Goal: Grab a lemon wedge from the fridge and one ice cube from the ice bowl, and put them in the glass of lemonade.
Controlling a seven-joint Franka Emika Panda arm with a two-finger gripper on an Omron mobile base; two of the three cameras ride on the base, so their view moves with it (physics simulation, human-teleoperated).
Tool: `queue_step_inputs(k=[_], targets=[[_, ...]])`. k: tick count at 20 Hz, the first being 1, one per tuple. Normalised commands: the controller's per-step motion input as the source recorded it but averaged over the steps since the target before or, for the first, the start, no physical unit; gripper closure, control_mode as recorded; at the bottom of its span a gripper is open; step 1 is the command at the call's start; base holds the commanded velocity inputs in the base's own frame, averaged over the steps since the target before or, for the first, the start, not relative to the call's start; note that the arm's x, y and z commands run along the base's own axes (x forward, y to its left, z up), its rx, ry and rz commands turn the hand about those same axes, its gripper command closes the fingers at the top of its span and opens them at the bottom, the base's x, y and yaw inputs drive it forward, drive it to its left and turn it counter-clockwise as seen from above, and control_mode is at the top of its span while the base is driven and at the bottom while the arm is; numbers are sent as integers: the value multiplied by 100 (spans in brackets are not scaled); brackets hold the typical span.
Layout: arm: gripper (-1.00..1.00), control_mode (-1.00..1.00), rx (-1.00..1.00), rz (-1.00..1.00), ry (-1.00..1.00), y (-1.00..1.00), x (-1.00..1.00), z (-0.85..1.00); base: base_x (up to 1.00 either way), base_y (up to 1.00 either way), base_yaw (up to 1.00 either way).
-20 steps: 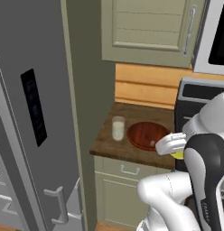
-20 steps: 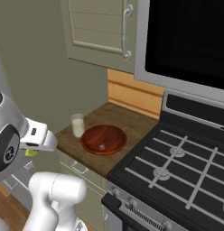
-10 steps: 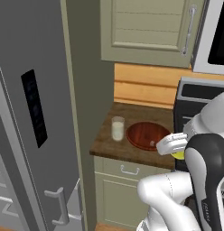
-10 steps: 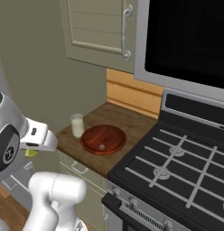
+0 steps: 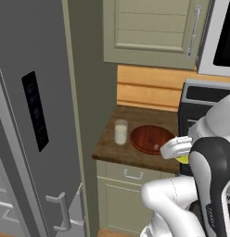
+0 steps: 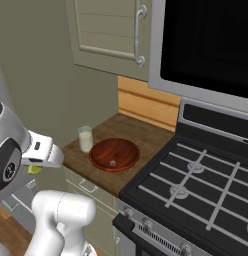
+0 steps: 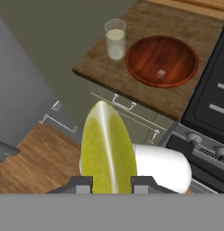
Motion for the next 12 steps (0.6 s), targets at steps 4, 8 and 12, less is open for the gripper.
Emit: queue_step_inputs(k=[4, 8, 12], targets=[[100, -100, 0, 2, 0, 9, 70, 0, 0, 0, 0], [100, -100, -1, 9, 0, 7, 100, 0, 0, 0, 0], [100, -100, -5, 5, 0, 11, 99, 0, 0, 0, 0]])
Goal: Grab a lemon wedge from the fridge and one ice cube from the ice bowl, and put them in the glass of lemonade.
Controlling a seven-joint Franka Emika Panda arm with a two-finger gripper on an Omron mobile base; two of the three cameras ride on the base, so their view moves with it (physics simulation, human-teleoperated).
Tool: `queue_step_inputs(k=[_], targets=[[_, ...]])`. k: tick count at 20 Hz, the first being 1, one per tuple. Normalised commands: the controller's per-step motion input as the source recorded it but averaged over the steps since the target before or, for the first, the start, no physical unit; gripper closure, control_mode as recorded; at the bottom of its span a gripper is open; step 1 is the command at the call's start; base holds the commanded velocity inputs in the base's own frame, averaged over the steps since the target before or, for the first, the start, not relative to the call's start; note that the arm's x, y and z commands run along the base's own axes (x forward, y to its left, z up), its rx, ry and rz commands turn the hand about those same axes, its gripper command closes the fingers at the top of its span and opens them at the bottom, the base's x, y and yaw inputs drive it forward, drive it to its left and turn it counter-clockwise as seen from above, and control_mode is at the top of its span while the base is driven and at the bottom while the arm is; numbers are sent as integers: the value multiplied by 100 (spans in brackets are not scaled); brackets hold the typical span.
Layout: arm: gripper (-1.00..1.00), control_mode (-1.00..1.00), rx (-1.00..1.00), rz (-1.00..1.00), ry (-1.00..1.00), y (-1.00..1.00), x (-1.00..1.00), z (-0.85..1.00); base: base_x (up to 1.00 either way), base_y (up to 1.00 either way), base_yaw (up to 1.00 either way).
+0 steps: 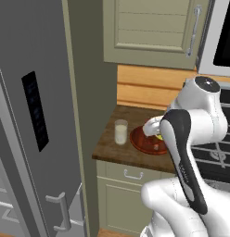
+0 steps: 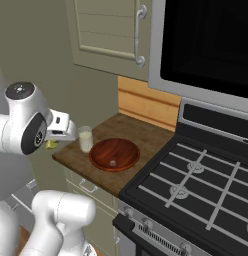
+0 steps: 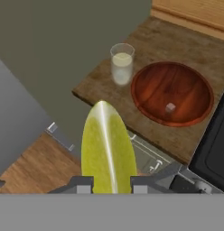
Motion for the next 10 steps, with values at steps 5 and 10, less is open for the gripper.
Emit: queue_step_inputs(k=[5, 10], targets=[[100, -100, -7, 0, 12, 1, 99, -20, 0, 0, 0], [100, -100, 0, 0, 5, 0, 97, -50, 0, 0, 0]])
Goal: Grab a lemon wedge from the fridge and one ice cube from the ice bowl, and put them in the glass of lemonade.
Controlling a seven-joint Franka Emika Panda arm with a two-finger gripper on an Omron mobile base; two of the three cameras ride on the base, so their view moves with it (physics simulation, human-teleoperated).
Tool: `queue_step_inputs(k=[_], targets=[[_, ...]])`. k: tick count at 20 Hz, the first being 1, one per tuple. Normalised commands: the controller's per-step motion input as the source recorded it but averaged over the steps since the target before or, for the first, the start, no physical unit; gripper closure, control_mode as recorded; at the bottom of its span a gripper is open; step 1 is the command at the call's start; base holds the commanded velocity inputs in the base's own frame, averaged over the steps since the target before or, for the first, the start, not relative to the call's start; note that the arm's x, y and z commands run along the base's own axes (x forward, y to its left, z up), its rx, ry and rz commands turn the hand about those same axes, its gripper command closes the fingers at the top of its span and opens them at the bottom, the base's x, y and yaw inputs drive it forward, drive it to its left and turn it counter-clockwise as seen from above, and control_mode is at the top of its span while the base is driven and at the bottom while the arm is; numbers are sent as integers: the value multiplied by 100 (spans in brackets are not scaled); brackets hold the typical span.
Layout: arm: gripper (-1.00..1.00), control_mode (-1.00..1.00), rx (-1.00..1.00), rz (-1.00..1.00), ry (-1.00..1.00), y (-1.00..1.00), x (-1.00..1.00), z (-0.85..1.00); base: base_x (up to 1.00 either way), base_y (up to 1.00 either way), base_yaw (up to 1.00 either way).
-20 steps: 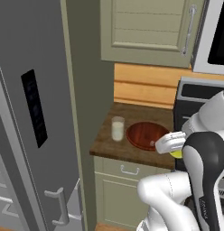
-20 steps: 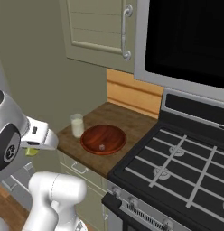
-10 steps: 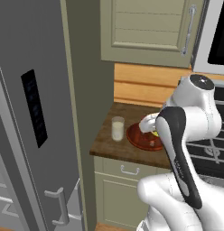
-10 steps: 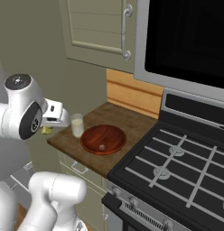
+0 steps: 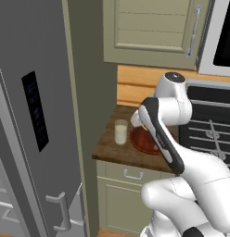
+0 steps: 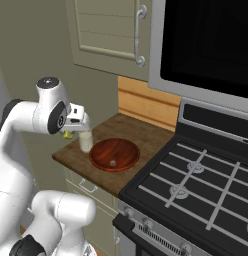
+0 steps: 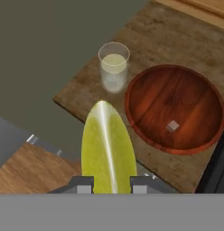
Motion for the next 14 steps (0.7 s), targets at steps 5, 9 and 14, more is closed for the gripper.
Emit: queue_step_inputs(k=[5, 9, 14], targets=[[100, -100, 0, 5, -1, 0, 41, -32, 0, 0, 0], [100, -100, 0, 21, 0, 0, 30, -7, 0, 0, 0], [100, -100, -3, 13, 0, 5, 38, 0, 0, 0, 0]])
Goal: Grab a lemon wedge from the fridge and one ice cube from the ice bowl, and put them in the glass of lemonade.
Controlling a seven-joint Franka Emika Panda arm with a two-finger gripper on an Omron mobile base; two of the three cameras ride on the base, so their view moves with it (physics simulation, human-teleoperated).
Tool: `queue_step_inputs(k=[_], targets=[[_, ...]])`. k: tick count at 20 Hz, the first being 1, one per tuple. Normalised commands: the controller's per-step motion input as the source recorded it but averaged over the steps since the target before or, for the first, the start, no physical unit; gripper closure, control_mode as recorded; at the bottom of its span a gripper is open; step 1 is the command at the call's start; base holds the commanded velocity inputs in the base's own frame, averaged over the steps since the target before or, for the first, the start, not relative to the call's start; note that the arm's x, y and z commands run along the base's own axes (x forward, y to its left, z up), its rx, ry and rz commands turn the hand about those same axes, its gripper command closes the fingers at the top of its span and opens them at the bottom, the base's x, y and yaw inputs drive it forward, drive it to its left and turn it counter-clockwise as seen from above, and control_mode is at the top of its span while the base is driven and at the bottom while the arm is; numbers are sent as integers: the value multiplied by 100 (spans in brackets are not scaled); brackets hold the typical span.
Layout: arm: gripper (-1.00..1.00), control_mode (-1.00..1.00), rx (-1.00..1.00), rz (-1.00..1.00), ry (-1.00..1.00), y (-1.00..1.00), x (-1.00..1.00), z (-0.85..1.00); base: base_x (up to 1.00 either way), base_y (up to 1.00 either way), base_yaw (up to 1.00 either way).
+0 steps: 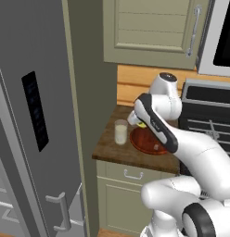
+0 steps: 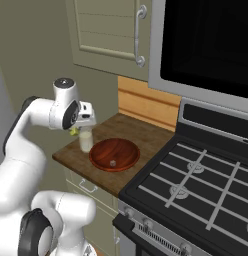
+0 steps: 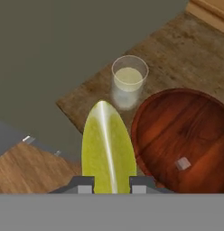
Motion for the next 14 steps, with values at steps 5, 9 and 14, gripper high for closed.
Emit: queue_step_inputs(k=[5, 9, 14], targets=[[100, -100, -3, 6, 0, 5, 43, 0, 0, 0, 0], [100, -100, -3, 4, 0, 0, 45, 0, 0, 0, 0], [100, -100, -3, 1, 0, 0, 25, -9, 0, 0, 0]])
